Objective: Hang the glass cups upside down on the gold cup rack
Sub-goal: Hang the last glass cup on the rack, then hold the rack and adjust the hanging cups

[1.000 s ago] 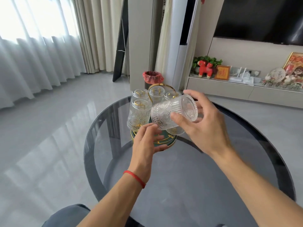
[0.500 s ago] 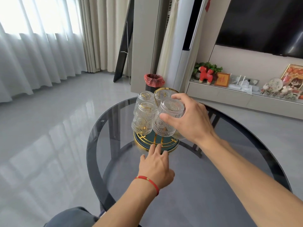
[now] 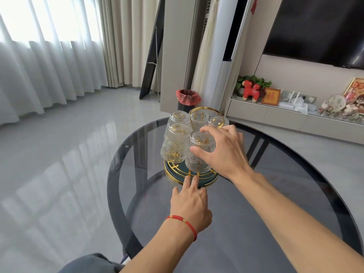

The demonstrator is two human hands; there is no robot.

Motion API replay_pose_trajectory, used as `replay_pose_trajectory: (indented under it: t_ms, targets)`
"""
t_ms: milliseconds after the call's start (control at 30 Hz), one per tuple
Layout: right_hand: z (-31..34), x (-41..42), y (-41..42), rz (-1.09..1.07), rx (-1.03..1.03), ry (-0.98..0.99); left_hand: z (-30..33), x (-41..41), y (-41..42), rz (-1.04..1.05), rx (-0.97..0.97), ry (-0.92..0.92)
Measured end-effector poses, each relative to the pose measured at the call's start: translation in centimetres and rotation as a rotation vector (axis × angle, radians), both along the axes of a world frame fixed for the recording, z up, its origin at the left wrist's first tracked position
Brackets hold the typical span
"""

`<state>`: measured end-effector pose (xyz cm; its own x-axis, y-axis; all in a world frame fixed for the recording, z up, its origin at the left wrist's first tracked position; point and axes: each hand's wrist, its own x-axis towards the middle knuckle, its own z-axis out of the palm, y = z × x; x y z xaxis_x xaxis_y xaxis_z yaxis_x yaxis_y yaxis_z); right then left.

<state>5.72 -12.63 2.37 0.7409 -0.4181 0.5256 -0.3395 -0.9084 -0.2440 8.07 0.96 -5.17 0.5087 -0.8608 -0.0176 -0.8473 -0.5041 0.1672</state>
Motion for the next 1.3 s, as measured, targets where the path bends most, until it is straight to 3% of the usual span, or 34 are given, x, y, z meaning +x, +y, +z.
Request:
replay_pose_trajectory:
  t_ms: [267,500,767,967,1300]
  targets:
    - [-0.6,-0.7,0.5,-0.035,-0.084,0.062,-0.8,-0.1,-0.3,-0.003,-0.029,-0.013]
    - [-0.7,-5.9,-2.5,-0.009,0.132,-0.254,-2.3,-0.6,-1.0,-0.093,-0.119,-0.096]
    - [-2.6,-7.5,-4.7,0.117,0.179,-0.127,-3.7,0.7,-1.9,-0.291,-0.112,-0.207]
    - [-2.7,-5.5,-5.5,0.197,-0.044,0.022,-4.1,2.4,-1.9,-0.362,-0.153,-0.231]
    - [-2.7,-5.2,-6.9,0.261,-0.125,-0.043,-5.2,2.8,-0.9,-0.320,-0.231,-0.206]
